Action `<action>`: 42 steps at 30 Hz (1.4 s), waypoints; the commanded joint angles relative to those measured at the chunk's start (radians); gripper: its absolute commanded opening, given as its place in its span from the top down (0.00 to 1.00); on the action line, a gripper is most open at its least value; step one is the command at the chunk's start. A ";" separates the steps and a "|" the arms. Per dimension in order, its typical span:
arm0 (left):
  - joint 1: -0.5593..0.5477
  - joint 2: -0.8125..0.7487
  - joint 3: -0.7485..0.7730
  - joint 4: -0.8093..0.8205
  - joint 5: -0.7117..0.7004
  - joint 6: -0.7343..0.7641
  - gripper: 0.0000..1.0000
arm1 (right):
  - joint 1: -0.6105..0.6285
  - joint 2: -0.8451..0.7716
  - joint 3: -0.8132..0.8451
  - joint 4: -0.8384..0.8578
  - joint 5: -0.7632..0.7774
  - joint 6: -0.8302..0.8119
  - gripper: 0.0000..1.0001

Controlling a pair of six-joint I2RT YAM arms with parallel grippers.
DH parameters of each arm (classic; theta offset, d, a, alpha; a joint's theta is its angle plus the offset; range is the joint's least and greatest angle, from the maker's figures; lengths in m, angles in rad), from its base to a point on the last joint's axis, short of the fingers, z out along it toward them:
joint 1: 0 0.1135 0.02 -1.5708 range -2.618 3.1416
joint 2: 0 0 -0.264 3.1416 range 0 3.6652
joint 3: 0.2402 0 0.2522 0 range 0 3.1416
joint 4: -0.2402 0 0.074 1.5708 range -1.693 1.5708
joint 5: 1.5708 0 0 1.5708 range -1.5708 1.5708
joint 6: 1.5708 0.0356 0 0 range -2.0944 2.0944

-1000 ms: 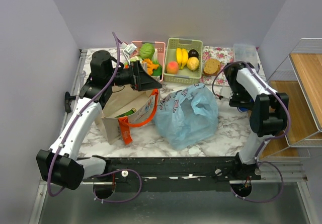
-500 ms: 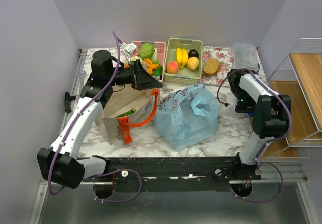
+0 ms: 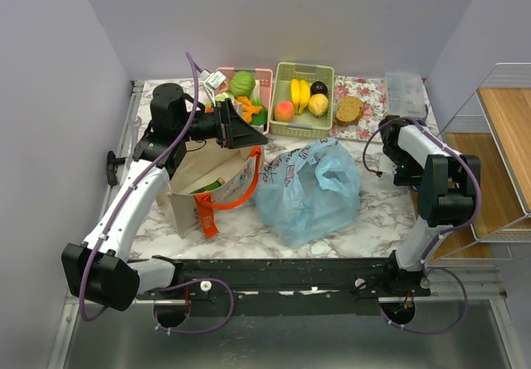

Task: Untie the knot of the grocery bags and take out the mixed food

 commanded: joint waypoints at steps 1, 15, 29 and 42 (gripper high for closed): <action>0.004 -0.004 0.001 0.025 0.014 -0.007 0.01 | -0.031 0.020 -0.031 0.021 0.112 -0.045 0.86; 0.004 0.005 0.005 0.023 0.015 -0.006 0.01 | -0.056 0.043 -0.049 0.075 0.101 -0.060 0.34; 0.004 0.007 -0.004 0.040 0.014 -0.005 0.02 | -0.055 0.004 -0.017 0.065 0.022 -0.084 0.03; 0.004 0.024 0.013 0.038 0.012 -0.007 0.02 | -0.008 -0.031 0.041 -0.009 -0.158 -0.044 0.04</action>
